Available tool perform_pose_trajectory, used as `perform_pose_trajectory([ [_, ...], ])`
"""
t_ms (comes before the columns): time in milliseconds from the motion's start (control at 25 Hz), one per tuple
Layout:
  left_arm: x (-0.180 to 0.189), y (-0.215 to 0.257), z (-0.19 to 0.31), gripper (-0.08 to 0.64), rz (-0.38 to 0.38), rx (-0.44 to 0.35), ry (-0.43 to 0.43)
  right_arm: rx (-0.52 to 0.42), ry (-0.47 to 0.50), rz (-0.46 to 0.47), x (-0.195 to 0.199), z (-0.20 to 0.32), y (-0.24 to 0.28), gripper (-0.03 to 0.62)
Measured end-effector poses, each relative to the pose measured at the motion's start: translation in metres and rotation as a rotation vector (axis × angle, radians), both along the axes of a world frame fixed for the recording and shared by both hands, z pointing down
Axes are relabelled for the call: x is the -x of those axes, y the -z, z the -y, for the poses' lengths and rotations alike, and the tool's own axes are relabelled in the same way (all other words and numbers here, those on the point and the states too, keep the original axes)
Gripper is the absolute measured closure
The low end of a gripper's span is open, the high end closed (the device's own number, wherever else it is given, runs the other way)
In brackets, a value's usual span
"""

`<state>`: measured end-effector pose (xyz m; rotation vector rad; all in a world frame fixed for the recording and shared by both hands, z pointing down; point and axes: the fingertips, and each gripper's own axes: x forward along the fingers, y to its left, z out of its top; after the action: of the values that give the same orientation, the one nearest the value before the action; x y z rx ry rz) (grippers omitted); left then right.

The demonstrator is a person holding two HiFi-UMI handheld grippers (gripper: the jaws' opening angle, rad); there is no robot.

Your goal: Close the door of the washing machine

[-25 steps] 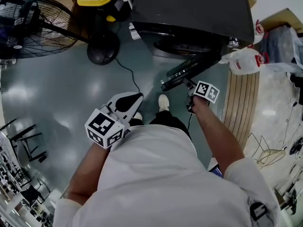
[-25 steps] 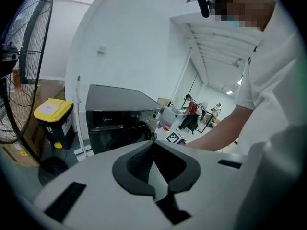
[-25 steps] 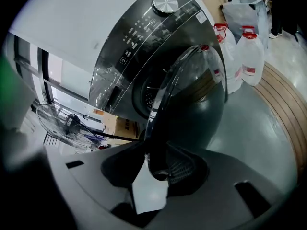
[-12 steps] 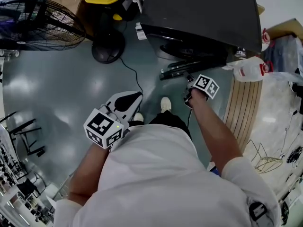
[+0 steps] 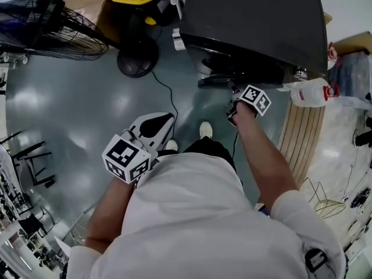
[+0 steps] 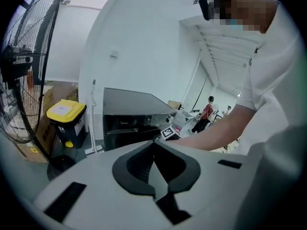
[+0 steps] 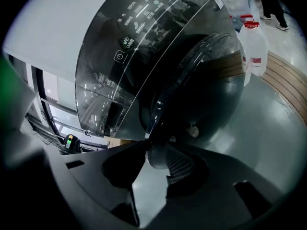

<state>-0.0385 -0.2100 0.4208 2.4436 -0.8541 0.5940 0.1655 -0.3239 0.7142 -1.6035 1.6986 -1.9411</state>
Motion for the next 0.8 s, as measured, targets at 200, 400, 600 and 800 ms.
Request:
perform_pose_trajectory([
  [200, -0.001, -0.002, 0.003, 0.543, 0.003, 0.003, 0.005, -0.004, -0.022, 0.009, 0.000, 0.017, 0.001, 0.456],
  [400, 0.003, -0.003, 0.005, 0.543, 0.010, 0.004, 0.023, -0.011, -0.031, 0.019, 0.000, 0.030, 0.001, 0.457],
  [600, 0.006, -0.004, 0.007, 0.543, 0.016, 0.007, 0.036, -0.020, -0.037, 0.021, -0.001, 0.042, 0.002, 0.457],
  [800, 0.007, -0.005, 0.009, 0.543, 0.020, 0.010, 0.047, -0.030, -0.044, 0.024, -0.002, 0.052, 0.003, 0.459],
])
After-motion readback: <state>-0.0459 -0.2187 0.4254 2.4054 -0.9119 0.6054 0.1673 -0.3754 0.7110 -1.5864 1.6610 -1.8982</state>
